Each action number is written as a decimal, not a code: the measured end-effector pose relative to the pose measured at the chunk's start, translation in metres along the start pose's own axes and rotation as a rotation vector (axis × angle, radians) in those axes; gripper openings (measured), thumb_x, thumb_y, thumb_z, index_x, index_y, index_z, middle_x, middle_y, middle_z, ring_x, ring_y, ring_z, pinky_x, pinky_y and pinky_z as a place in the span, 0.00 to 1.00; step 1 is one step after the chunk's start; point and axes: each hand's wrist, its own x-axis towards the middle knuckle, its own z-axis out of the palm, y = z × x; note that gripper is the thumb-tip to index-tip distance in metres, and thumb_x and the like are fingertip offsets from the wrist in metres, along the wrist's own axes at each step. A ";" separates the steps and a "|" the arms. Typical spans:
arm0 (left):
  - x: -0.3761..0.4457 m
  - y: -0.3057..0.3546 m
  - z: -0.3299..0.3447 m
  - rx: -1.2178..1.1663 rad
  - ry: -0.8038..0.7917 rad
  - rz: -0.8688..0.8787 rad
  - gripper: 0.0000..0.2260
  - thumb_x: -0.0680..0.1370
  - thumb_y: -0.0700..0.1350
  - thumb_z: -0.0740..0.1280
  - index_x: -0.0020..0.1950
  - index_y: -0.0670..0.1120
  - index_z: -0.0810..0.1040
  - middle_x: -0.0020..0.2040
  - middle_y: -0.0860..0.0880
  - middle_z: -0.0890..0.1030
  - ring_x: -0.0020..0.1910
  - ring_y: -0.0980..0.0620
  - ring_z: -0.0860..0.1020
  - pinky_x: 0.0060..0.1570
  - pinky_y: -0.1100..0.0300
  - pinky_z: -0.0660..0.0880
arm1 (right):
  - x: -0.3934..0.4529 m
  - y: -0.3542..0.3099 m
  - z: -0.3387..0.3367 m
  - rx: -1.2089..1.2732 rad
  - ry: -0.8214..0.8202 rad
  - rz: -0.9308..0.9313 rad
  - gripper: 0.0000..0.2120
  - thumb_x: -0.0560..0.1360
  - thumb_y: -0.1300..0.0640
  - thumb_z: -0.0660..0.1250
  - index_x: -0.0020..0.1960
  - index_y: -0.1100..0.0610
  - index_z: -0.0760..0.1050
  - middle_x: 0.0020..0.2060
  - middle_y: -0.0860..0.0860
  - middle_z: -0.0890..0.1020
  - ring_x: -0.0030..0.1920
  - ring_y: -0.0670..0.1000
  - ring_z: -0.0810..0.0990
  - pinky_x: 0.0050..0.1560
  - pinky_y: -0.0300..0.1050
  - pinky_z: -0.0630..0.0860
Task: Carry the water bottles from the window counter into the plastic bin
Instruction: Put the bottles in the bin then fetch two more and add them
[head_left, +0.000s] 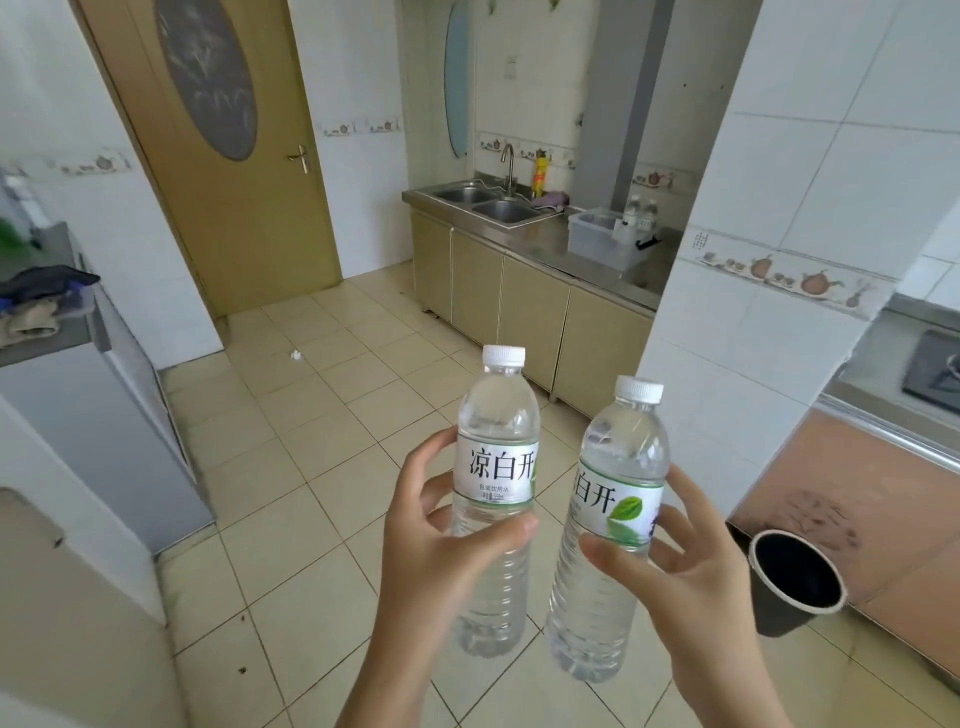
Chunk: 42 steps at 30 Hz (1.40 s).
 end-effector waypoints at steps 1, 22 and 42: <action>0.017 -0.003 0.004 0.006 0.003 -0.002 0.37 0.54 0.50 0.82 0.58 0.72 0.74 0.49 0.57 0.87 0.46 0.55 0.86 0.48 0.50 0.80 | 0.018 0.003 0.004 -0.004 -0.004 0.001 0.41 0.51 0.52 0.82 0.61 0.34 0.73 0.49 0.46 0.85 0.51 0.52 0.84 0.57 0.61 0.77; 0.434 -0.043 0.135 0.019 0.059 -0.054 0.39 0.51 0.53 0.82 0.58 0.72 0.74 0.50 0.58 0.86 0.52 0.51 0.84 0.55 0.42 0.80 | 0.462 0.035 0.071 -0.033 -0.037 -0.074 0.36 0.55 0.57 0.81 0.55 0.30 0.75 0.49 0.44 0.86 0.49 0.50 0.85 0.57 0.61 0.78; 0.845 -0.079 0.243 -0.036 -0.245 -0.034 0.37 0.51 0.50 0.83 0.56 0.72 0.75 0.49 0.61 0.86 0.46 0.58 0.85 0.43 0.58 0.79 | 0.813 0.063 0.137 -0.075 0.235 -0.021 0.39 0.57 0.63 0.82 0.61 0.38 0.75 0.48 0.48 0.86 0.49 0.49 0.85 0.55 0.59 0.78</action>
